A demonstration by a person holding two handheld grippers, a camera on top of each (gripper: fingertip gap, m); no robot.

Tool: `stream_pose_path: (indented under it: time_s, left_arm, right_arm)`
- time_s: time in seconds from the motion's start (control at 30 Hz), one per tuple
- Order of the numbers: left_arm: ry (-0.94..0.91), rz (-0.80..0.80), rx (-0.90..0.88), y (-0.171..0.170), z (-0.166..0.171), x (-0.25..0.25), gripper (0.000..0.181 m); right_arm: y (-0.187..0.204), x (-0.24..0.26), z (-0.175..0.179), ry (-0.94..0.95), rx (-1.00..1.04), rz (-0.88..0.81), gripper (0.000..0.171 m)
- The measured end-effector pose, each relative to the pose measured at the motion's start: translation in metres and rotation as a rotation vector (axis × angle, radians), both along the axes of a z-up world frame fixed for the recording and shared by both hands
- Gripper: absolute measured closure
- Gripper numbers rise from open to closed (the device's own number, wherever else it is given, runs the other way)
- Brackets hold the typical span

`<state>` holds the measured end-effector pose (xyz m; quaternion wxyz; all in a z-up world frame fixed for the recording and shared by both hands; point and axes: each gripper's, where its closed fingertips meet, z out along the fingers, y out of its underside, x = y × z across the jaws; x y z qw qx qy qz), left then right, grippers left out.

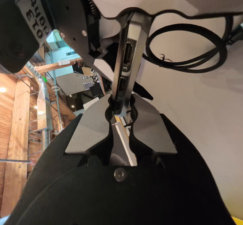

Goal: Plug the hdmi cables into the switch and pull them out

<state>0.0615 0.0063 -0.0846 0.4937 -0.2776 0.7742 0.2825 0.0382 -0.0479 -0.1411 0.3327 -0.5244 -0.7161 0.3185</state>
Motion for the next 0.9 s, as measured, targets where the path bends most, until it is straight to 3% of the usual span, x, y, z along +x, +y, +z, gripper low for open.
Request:
stream_pose_path:
  time_s: [0.03,0.27,0.47,0.53,0.6,0.7,0.9]
  left_arm:
    - [-0.026,0.027,0.003,0.005,0.003,-0.001,0.153]
    - [-0.156,0.191,-0.033,0.014,0.020,-0.031,0.139]
    - [0.003,0.130,0.110,-0.014,0.000,-0.003,0.119]
    - [0.052,0.131,0.162,-0.012,-0.009,0.001,0.125]
    - [0.063,0.111,0.214,-0.010,-0.014,0.005,0.150]
    - [0.000,0.125,0.190,-0.008,-0.017,0.004,0.153]
    - [-0.080,-0.019,0.217,-0.023,-0.013,0.004,0.159]
  right_arm:
    - [0.003,0.001,-0.002,-0.004,0.000,-0.010,0.066]
    - [0.017,0.005,-0.003,0.022,-0.030,-0.062,0.068]
    - [0.013,-0.001,-0.012,-0.034,-0.064,-0.070,0.068]
    - [0.009,-0.003,-0.015,-0.061,-0.063,-0.071,0.068]
    - [0.004,-0.005,-0.014,-0.079,-0.064,-0.065,0.068]
    - [0.009,-0.006,-0.018,-0.101,-0.032,-0.097,0.067]
    - [-0.008,0.004,0.005,-0.034,-0.069,-0.020,0.051]
